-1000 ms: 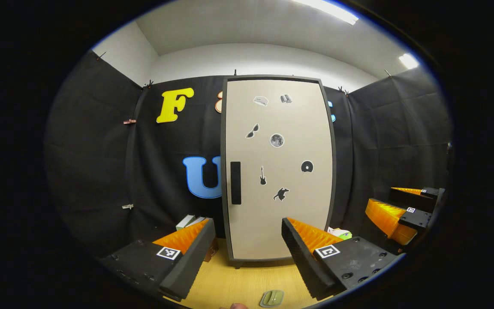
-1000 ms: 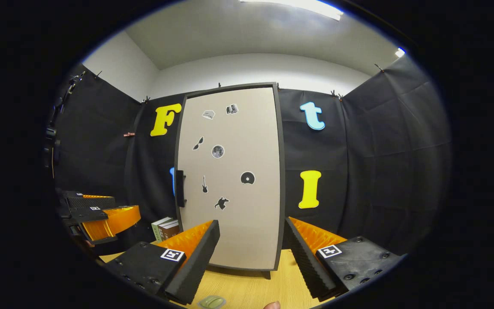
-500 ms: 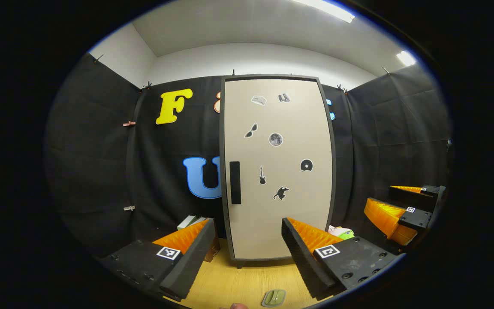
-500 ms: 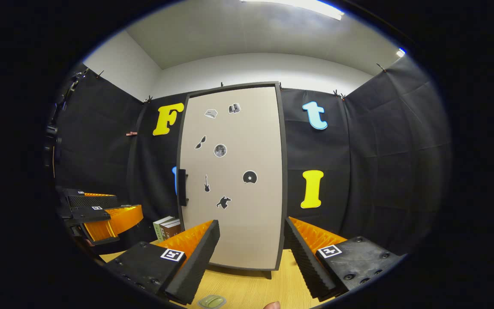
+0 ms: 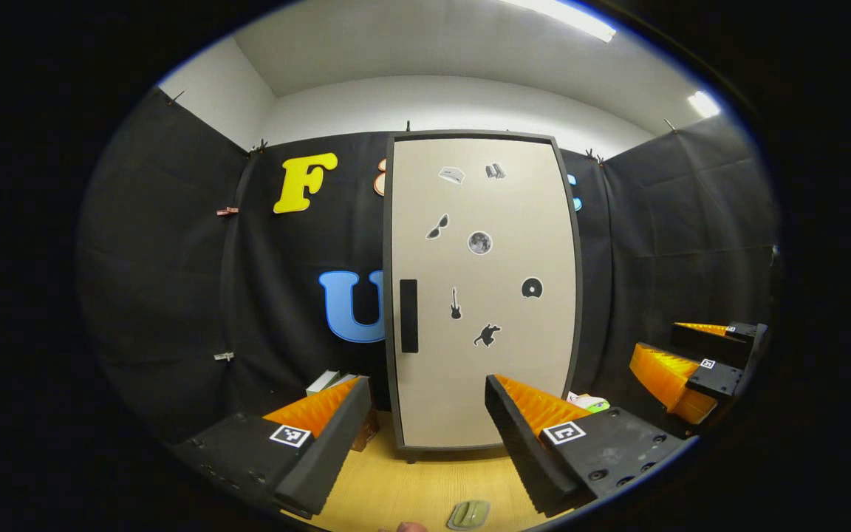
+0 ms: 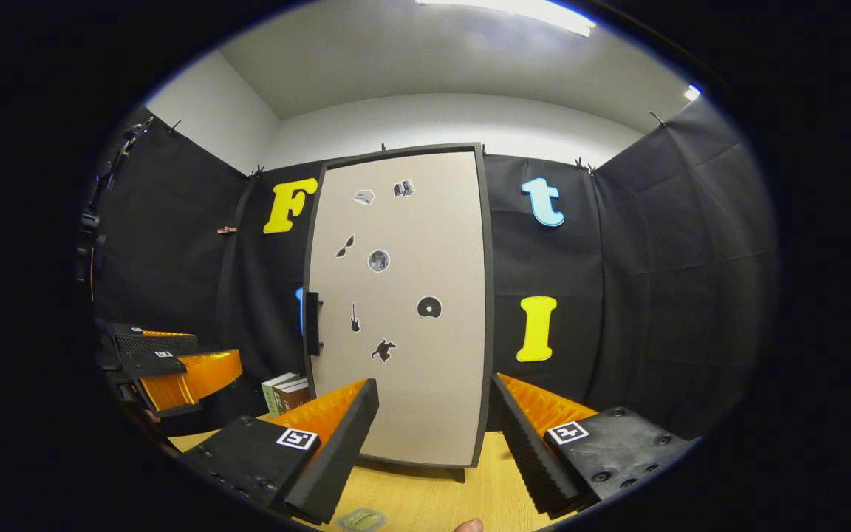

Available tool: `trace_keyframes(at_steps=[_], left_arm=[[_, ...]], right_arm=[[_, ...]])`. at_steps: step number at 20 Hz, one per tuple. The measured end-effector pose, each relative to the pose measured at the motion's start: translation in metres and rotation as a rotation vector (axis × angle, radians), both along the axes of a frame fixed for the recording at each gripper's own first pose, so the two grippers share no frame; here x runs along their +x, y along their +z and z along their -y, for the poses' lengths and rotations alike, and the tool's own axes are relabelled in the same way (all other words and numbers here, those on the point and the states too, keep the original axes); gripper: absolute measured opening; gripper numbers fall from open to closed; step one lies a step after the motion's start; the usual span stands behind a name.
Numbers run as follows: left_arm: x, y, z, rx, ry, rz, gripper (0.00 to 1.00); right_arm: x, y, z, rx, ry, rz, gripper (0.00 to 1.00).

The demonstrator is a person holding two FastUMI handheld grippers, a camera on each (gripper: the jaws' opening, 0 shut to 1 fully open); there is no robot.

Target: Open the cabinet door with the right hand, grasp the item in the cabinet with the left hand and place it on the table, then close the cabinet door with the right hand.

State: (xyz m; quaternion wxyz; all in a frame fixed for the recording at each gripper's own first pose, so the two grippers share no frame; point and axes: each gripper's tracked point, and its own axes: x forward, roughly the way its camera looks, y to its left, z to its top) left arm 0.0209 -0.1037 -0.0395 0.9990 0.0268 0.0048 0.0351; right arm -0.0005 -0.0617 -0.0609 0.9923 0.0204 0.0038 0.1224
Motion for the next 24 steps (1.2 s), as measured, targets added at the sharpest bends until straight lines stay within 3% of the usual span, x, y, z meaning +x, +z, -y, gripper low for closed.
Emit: trace_keyframes(at_steps=[24], left_arm=[[0.004, -0.019, 0.014, 0.054, 0.016, -0.042, 0.98]], right_arm=[[0.002, -0.005, 0.018, 0.012, 0.014, 0.016, 0.97]])
